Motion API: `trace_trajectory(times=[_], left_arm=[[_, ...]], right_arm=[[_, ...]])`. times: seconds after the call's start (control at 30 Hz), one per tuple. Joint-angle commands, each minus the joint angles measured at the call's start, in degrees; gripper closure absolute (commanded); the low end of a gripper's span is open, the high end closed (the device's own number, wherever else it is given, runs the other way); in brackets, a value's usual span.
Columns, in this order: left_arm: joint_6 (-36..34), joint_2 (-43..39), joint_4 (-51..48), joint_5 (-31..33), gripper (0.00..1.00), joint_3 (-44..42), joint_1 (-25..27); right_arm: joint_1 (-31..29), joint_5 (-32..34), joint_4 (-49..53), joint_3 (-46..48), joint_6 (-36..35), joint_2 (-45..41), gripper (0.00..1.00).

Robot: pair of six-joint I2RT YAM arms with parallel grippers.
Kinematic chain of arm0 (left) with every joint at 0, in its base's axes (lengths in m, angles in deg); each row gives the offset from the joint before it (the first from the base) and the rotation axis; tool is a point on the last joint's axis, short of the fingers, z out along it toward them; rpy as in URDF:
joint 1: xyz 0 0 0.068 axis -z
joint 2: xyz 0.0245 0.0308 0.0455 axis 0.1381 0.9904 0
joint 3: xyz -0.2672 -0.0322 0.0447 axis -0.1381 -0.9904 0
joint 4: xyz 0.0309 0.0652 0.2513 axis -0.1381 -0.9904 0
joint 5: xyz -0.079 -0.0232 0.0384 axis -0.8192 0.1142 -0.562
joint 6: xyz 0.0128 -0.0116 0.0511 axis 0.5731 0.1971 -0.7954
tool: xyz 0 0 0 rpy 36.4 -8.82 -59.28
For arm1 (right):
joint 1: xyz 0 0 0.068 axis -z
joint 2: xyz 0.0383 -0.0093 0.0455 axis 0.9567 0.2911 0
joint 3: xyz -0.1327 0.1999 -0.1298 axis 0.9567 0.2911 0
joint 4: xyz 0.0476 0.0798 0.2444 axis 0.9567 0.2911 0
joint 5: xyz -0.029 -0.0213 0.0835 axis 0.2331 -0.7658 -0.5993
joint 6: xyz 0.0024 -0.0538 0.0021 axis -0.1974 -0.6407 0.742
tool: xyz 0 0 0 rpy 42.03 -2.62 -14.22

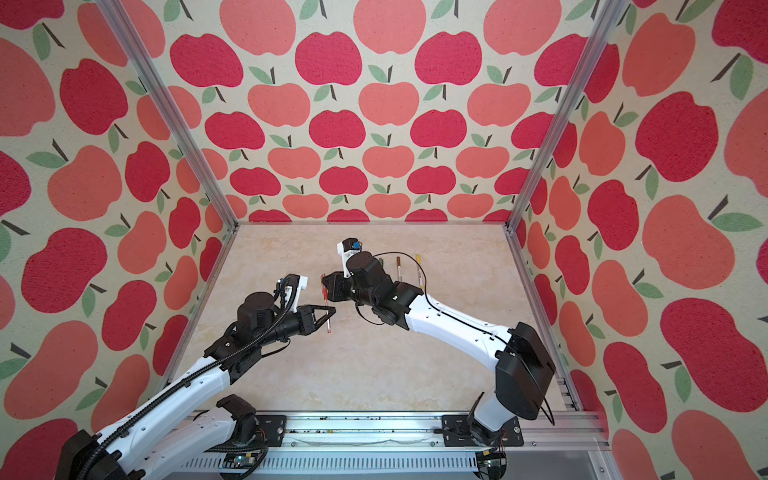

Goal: Insert the pens into the pen caps

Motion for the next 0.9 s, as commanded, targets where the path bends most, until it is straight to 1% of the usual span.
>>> trace_trajectory(times=[0.0, 0.07, 0.13, 0.27, 0.43, 0.53, 0.7, 0.77, 0.87], left_arm=[[-2.08, -0.70, 1.64, -0.40, 1.00, 1.00, -2.40], [-4.32, 0.03, 0.98, -3.80, 1.00, 2.09, -3.13], [-7.01, 0.08, -0.61, -5.74, 1.00, 2.89, -3.18], [-11.55, -0.25, -4.36, -9.35, 1.00, 4.25, -3.25], [-13.89, -0.90, -5.90, -14.01, 1.00, 4.68, -3.92], [-14.25, -0.71, -5.73, -17.28, 1.00, 5.19, -4.32], [-14.57, -0.20, -4.98, -23.57, 1.00, 7.01, -4.23], [-15.83, 0.09, -7.16, -26.35, 1.00, 8.32, -4.15], [-18.91, 0.44, -12.43, -28.26, 1.00, 10.43, -4.06]], right_arm=[[-1.14, -3.24, 1.95, 1.45, -2.31, -1.73, 0.95], [-1.09, -4.50, 1.46, 1.45, -3.12, -2.20, 0.93], [-0.87, -5.55, 1.19, 1.32, -4.49, -3.06, 0.88], [0.79, -7.88, 1.40, 1.23, -6.67, -5.75, 0.69], [3.42, -11.38, 2.15, 2.52, -8.41, -10.26, 0.51], [5.11, -14.19, 2.68, 3.94, -9.27, -13.21, 0.48], [8.38, -20.64, 6.58, 4.46, -12.12, -16.77, 0.45], [10.19, -24.63, 8.09, 3.99, -12.74, -17.25, 0.44], [12.78, -30.94, 9.57, 2.65, -12.84, -16.49, 0.43]])
